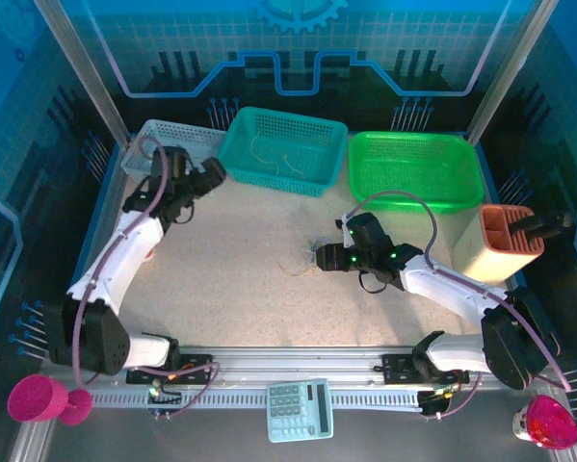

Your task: Untangle the cables

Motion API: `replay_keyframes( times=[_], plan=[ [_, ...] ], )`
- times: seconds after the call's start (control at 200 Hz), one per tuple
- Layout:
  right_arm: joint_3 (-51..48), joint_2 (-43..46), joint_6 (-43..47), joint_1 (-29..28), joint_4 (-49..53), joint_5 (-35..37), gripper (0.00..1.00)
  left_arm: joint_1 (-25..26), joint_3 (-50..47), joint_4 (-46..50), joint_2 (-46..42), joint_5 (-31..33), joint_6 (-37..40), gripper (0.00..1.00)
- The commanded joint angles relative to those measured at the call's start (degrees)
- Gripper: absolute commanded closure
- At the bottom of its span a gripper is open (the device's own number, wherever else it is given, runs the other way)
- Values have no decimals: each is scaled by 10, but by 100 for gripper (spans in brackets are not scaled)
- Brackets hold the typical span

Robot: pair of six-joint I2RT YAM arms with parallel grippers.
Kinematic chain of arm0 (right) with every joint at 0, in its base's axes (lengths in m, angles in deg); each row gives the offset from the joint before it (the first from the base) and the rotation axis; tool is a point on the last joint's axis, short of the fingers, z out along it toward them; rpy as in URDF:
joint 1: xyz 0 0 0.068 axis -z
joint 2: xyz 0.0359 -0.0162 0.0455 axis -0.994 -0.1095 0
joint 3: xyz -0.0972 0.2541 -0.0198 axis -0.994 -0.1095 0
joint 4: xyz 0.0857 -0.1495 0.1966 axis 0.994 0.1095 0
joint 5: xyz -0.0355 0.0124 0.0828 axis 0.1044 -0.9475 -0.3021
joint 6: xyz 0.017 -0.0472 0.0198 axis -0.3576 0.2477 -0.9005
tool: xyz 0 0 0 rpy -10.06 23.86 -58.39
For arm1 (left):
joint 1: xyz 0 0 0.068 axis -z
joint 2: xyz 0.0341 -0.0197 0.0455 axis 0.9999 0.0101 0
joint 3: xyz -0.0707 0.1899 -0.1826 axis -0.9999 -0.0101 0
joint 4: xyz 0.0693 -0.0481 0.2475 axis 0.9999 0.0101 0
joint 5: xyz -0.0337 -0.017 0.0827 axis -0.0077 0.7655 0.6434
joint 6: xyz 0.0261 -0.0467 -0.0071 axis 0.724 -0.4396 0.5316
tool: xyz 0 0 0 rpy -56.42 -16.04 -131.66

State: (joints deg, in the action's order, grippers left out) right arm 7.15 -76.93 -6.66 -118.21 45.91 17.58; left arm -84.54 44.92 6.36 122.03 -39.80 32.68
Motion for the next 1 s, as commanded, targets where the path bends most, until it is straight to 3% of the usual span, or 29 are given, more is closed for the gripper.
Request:
replay_keyframes(
  times=[0.0, 0.24, 0.67, 0.75, 0.99],
  plan=[
    [21, -3, 12, -6, -4, 0, 31, -60, 26, -1, 54, 5, -37, 1],
    [28, -4, 22, -6, -1, 3, 30, -146, 150, 23, 203, 24, -102, 1],
    [64, -13, 40, 6, 10, -8, 30, -162, 355, 131, 385, 66, -130, 1],
    [66, -17, 42, 12, 10, -10, 30, -161, 361, 154, 391, 89, -149, 1],
    [65, -29, 42, 25, 1, -25, 30, -163, 308, 103, 381, 93, -152, 1]
  ],
)
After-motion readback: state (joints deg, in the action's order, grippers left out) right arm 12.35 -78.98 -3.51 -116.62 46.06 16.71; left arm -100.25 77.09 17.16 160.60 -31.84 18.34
